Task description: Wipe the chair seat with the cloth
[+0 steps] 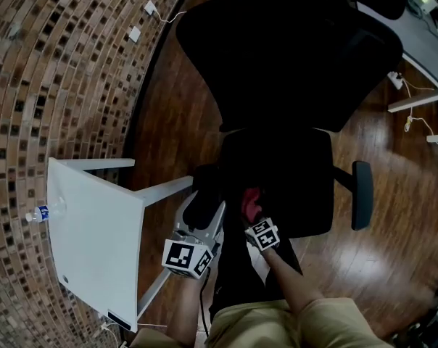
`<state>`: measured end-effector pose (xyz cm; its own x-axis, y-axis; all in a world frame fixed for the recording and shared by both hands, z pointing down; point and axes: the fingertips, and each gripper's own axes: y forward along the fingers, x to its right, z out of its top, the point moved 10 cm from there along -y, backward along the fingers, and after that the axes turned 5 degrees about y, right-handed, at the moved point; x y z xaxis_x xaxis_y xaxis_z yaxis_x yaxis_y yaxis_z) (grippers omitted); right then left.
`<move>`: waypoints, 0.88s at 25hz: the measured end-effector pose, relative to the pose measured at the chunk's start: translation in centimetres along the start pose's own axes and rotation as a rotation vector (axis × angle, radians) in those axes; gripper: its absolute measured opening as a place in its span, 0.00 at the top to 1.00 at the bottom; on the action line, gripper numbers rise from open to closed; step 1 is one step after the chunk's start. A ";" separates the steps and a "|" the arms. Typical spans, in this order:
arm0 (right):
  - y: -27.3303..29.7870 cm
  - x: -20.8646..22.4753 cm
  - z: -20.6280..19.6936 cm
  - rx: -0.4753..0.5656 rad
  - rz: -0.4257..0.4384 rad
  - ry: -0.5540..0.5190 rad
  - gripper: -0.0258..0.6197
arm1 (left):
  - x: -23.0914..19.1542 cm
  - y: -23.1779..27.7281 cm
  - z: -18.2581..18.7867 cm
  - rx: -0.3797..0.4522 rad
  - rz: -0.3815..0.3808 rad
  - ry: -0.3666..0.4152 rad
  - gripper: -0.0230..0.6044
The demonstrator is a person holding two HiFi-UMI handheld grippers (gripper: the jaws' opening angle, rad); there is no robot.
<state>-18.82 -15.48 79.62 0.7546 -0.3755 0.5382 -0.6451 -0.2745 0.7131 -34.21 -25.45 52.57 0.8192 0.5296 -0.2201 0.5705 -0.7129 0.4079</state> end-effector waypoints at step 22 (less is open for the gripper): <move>-21.6 21.7 -10.4 -0.059 -0.846 0.252 0.94 | 1.3 1.8 -2.0 -0.039 -0.077 -0.003 0.60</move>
<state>12.78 -8.46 80.58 0.9847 0.1411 -0.1017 0.1430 -0.3233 0.9354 -32.23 -25.16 54.80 0.7735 0.5804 -0.2547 0.6287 -0.6519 0.4239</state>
